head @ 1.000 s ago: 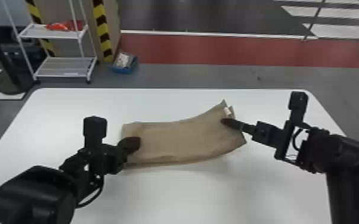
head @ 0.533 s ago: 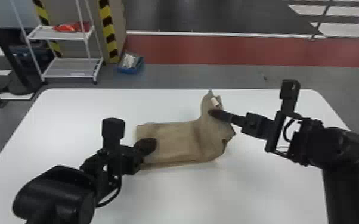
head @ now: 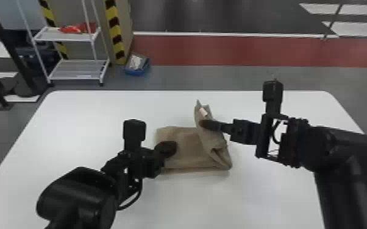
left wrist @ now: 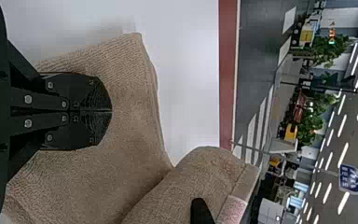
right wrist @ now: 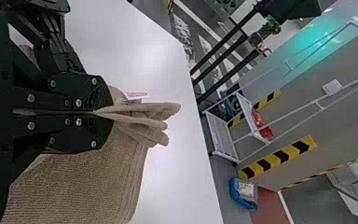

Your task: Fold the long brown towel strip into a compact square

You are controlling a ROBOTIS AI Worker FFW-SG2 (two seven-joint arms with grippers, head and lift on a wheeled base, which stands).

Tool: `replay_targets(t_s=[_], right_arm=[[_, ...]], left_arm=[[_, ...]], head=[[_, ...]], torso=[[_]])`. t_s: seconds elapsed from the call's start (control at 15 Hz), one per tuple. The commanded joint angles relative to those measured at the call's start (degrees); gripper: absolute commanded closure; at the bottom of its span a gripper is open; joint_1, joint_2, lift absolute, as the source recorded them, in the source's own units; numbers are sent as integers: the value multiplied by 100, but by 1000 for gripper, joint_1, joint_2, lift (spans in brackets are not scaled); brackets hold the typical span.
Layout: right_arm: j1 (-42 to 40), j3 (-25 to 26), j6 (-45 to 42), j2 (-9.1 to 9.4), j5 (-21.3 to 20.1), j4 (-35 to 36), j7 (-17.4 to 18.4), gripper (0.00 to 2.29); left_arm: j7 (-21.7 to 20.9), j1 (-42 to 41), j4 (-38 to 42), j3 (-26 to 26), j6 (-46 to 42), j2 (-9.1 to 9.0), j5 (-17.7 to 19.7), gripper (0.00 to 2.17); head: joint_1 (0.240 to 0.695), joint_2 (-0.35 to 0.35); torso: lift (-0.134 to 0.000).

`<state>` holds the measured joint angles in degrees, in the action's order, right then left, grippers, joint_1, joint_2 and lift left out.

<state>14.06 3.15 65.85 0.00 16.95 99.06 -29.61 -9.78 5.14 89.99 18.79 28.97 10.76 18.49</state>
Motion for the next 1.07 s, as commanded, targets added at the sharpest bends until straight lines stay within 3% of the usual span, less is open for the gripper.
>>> replay_targets(t_s=[0.0, 0.6, 1.0], right_arm=[[0, -140, -67, 5, -16, -106, 16, 1237], [-9, -403, -718, 5, 186, -71, 131, 1237], [-79, -623, -911, 5, 230, -414, 139, 1224]], left_arm=[[2, 13, 1, -7, 0, 5, 14, 1804], [2, -40, -8, 28, 0, 5, 14, 1804], [2, -92, 19, 28, 193, 14, 32, 1804]], head=[[695, -15], [695, 10], [695, 19]], torso=[[-124], [-124], [-124]])
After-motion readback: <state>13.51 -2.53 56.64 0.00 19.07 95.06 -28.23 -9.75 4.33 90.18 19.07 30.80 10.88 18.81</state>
